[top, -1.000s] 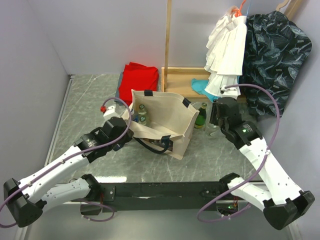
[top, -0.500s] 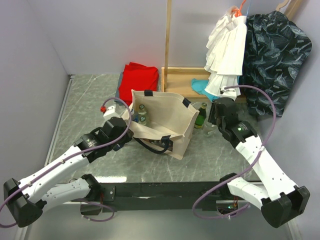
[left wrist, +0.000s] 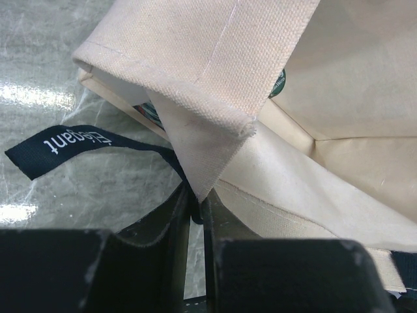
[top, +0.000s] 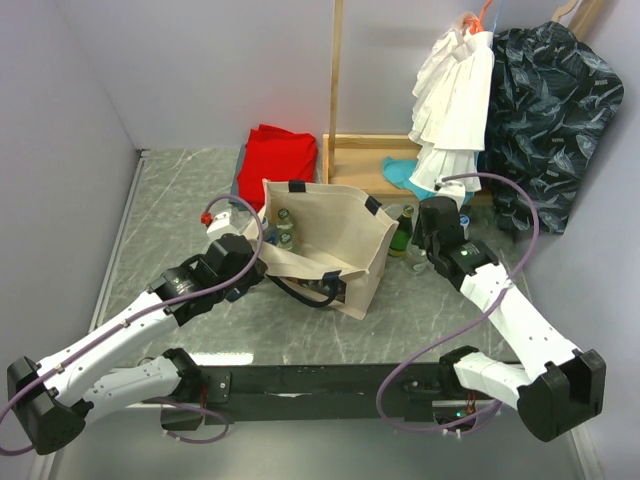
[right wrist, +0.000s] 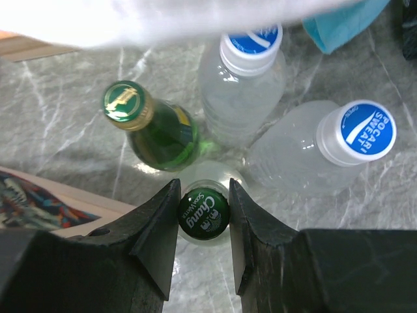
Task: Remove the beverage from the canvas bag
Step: Place the drink at the center of the board.
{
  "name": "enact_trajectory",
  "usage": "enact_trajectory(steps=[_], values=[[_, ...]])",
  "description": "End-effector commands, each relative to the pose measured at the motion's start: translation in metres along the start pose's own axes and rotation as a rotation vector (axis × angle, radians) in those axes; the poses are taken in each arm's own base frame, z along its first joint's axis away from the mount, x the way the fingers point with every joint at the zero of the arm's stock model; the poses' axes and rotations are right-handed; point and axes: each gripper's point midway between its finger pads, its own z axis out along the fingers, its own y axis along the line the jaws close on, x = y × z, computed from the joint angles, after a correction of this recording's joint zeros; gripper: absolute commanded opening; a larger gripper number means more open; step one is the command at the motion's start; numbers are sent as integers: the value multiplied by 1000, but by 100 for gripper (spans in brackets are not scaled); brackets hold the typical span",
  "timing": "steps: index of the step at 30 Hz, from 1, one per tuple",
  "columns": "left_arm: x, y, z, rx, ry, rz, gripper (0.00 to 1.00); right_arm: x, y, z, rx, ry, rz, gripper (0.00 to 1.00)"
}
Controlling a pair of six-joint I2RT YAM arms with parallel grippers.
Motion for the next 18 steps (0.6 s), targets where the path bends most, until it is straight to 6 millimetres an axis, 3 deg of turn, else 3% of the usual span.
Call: enact_trajectory(steps=[1, 18], values=[[4, -3, -4, 16, 21, 12, 16, -49, 2, 0, 8, -196, 130, 0], [3, -5, -3, 12, 22, 18, 16, -47, -2, 12, 19, -215, 139, 0]])
